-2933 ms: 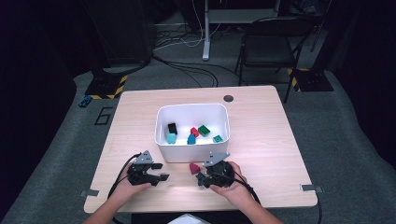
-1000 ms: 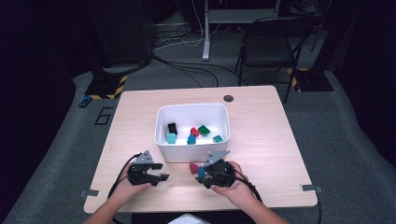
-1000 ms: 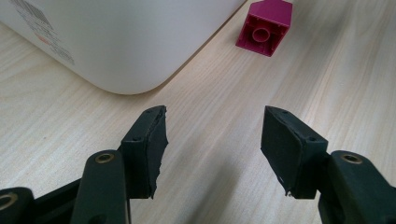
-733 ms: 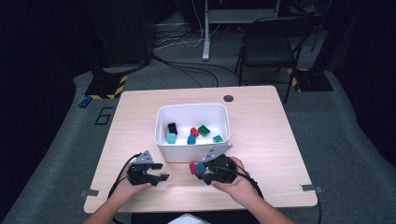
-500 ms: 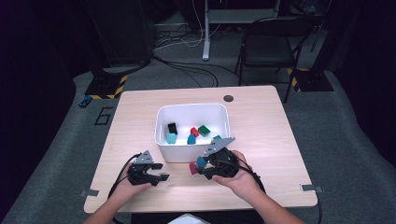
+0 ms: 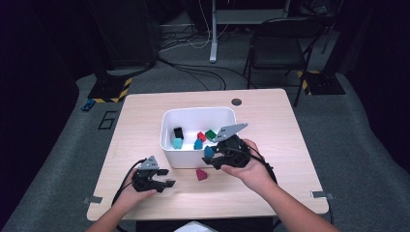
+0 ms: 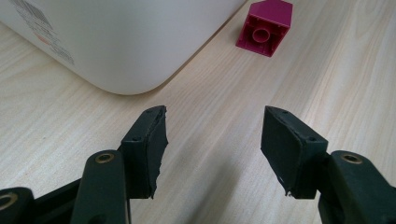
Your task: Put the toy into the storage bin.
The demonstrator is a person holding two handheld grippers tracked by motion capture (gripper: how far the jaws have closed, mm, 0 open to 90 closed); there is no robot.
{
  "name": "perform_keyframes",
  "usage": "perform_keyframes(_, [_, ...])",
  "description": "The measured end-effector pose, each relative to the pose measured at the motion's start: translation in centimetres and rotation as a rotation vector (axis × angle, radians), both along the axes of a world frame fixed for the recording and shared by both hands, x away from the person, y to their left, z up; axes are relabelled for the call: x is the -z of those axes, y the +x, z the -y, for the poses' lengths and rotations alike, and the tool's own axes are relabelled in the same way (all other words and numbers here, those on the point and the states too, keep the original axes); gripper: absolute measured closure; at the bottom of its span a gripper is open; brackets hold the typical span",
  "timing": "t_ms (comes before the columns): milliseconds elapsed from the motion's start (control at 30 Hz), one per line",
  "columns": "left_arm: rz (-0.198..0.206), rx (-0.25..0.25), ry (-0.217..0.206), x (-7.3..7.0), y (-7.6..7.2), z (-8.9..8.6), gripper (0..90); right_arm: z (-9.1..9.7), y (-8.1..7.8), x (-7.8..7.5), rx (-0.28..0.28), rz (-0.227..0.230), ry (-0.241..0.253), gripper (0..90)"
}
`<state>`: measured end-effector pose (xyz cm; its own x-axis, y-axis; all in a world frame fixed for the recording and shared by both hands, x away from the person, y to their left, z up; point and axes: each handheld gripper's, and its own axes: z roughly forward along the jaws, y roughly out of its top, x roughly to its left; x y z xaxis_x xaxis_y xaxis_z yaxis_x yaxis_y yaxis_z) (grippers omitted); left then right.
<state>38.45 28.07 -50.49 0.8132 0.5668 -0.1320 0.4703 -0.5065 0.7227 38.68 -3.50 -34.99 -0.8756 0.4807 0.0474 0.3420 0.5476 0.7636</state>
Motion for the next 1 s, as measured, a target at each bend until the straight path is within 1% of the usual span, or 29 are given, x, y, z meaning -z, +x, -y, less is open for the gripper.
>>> perform_keyframes(33, [-0.004, -0.001, -0.003, 0.0, 0.0, 0.0, 40.3, 0.0, 0.2, -0.2, 0.007, -0.003, 0.003, 55.6])
perform_keyframes(67, [-0.003, 0.000, -0.002, 0.0, 0.0, 0.0, 40.3, 0.0, 0.5, -0.4, 0.002, 0.007, -0.001, 55.6])
perform_keyframes(133, [-0.002, -0.001, -0.001, 0.0, 0.0, 0.0, 40.3, -0.1, 1.1, -0.8, 0.009, 0.012, -0.003, 55.5])
perform_keyframes(233, [-0.005, 0.002, -0.001, 0.0, 0.0, 0.0, 40.3, -0.2, 2.1, -1.4, 0.026, 0.012, 0.009, 55.6])
perform_keyframes(333, [-0.003, 0.002, 0.000, 0.0, 0.0, 0.0, 40.3, -0.5, 3.0, -1.7, 0.034, 0.022, 0.005, 55.6])
perform_keyframes(367, [-0.006, 0.001, -0.002, 0.0, 0.0, 0.0, 40.3, -0.6, 3.3, -1.8, 0.044, 0.017, 0.006, 55.6])
perform_keyframes(467, [-0.003, 0.001, -0.003, 0.0, 0.0, 0.0, 40.3, -1.1, 4.4, -1.8, 0.045, 0.021, 0.006, 55.6])
perform_keyframes(500, [0.008, 0.008, 0.006, 0.0, 0.0, 0.0, 40.3, -1.2, 4.6, -1.8, 0.050, 0.017, 0.004, 55.6])
perform_keyframes(533, [-0.002, 0.003, -0.001, 0.0, 0.0, 0.0, 40.3, -1.4, 4.9, -1.7, 0.053, 0.014, 0.002, 55.6])
perform_keyframes(600, [-0.001, 0.004, -0.002, 0.0, 0.0, 0.0, 40.3, -1.8, 5.5, -1.7, 0.055, 0.012, 0.000, 55.6])
perform_keyframes(633, [0.006, 0.010, 0.002, 0.0, 0.0, 0.0, 40.3, -1.9, 5.8, -1.6, 0.051, 0.015, -0.003, 55.6])
perform_keyframes(667, [0.008, 0.015, 0.007, 0.0, 0.0, 0.0, 40.3, -2.1, 6.2, -1.6, 0.055, 0.014, -0.004, 55.6])
perform_keyframes(700, [0.001, 0.010, 0.002, 0.0, 0.0, 0.0, 40.3, -2.4, 6.6, -1.5, 0.060, 0.011, -0.004, 55.5])
perform_keyframes(800, [0.006, 0.015, 0.007, 0.0, 0.0, 0.0, 40.3, -3.0, 7.6, -1.4, 0.072, 0.005, -0.008, 55.6])
perform_keyframes(833, [0.007, 0.016, 0.006, 0.0, 0.0, 0.0, 40.3, -3.1, 7.9, -1.3, 0.078, -0.005, -0.008, 55.6])
perform_keyframes(933, [0.010, 0.017, 0.006, 0.0, 0.0, 0.0, 40.3, -3.6, 9.0, -1.1, 0.078, 0.000, -0.003, 55.5])
perform_keyframes(1000, [0.012, 0.018, 0.007, 0.0, 0.1, -0.1, 40.3, -4.0, 9.6, -0.9, 0.084, -0.008, 0.006, 55.5])
